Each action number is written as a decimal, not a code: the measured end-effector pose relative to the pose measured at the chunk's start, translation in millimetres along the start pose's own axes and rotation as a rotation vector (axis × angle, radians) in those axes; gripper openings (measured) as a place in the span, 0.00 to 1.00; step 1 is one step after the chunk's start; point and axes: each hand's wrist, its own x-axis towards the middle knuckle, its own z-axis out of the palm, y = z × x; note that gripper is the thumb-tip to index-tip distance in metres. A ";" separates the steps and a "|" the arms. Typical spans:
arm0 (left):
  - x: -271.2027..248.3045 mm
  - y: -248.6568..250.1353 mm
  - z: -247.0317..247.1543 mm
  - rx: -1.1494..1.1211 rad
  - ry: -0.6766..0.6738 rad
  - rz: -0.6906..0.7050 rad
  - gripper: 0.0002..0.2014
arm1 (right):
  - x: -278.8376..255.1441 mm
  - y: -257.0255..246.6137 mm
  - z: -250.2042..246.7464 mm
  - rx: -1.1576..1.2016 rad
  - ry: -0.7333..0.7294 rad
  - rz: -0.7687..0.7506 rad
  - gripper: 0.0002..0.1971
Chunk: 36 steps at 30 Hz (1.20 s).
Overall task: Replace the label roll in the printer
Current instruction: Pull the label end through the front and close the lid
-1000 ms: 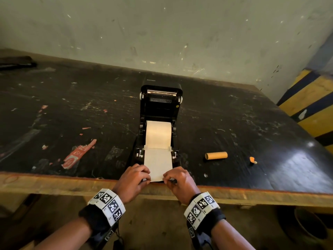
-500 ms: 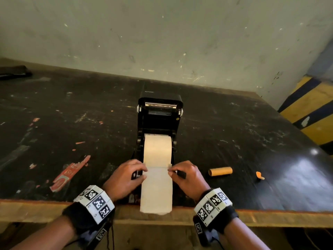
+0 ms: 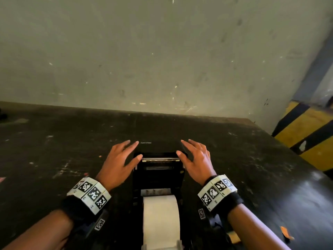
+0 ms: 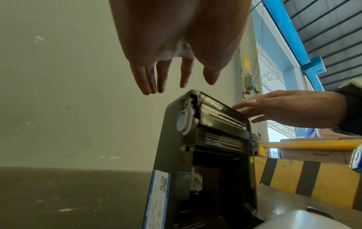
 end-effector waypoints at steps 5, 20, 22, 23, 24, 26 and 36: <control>15.6 -12.5 7.3 -0.121 -0.026 -0.053 0.31 | 13.1 4.1 10.8 0.019 -0.091 0.048 0.22; -31.1 26.4 1.7 -0.384 0.276 -0.083 0.09 | -33.3 8.3 -7.6 0.365 -0.026 0.060 0.22; -46.2 27.8 0.7 -0.394 0.190 -0.144 0.15 | -48.5 10.5 -10.4 0.415 -0.086 0.052 0.23; -53.7 26.9 -0.5 -0.396 0.135 -0.173 0.19 | -54.9 13.1 -10.6 0.426 -0.118 0.045 0.22; -63.2 27.5 -1.7 -0.391 0.085 -0.192 0.24 | -62.8 17.1 -11.6 0.434 -0.151 0.037 0.22; -78.6 27.7 -4.7 -0.356 -0.009 -0.199 0.28 | -74.9 25.5 -12.0 0.437 -0.231 0.027 0.23; -158.8 62.8 11.6 -0.067 -0.344 -0.322 0.36 | -149.7 46.3 0.2 0.397 -0.627 -0.015 0.40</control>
